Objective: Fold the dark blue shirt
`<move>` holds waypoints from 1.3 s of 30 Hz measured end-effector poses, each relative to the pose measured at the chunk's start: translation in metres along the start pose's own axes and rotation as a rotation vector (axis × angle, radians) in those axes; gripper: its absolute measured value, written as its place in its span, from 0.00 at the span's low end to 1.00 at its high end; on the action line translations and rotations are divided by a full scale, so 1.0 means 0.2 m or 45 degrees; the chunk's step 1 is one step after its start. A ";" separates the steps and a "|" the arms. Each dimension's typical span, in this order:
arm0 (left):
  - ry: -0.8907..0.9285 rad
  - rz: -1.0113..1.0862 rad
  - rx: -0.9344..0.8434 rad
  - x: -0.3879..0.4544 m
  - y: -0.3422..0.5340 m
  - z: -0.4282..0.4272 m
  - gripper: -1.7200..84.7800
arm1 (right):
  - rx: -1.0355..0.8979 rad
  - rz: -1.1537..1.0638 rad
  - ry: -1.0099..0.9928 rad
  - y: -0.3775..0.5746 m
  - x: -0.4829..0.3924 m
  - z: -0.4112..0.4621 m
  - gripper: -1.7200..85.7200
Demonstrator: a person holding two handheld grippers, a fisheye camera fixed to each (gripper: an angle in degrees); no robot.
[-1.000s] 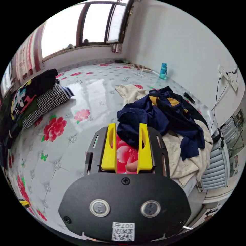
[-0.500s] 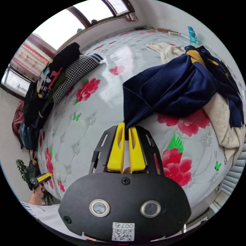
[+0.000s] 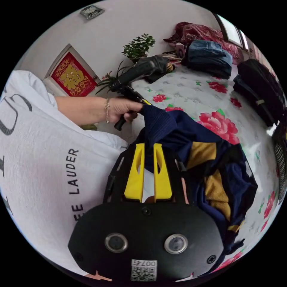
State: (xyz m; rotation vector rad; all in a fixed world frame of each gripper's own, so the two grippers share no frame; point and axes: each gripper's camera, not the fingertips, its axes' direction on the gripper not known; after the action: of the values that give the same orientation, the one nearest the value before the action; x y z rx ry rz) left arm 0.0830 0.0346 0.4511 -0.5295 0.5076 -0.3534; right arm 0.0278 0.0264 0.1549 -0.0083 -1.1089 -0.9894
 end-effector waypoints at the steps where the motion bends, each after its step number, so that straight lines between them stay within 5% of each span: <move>1: -0.006 -0.019 0.012 -0.04 0.04 -0.03 0.01 | 0.025 0.063 0.005 0.03 0.02 -0.02 0.05; 6: 0.030 -0.150 0.135 -0.30 0.38 -0.28 0.01 | 0.251 0.607 0.289 0.52 0.15 -0.20 0.08; 11: 0.044 -0.016 0.228 -0.28 0.46 -0.46 0.06 | 0.226 0.794 0.499 0.70 0.16 -0.31 0.10; 21: 0.144 0.541 0.125 0.25 0.15 -0.45 0.14 | 0.181 0.781 0.688 0.37 0.22 -0.35 0.10; 28: 0.043 0.561 0.055 0.51 -0.23 -0.31 0.16 | 0.097 0.851 0.612 0.24 0.32 -0.31 0.09; 33: 0.076 0.407 -0.216 0.53 -0.36 -0.07 0.05 | -0.045 0.952 0.488 0.26 0.33 -0.26 0.04; 39: 0.157 0.457 0.145 0.55 -0.07 -0.62 0.02 | 0.351 0.812 0.681 0.34 -0.05 -0.74 0.02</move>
State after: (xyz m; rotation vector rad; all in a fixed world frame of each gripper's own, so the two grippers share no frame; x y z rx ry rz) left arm 0.1028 -0.0739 0.3268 -0.2989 0.6851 -0.0707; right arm 0.1820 0.0060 0.1060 0.1138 -0.6644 -0.2331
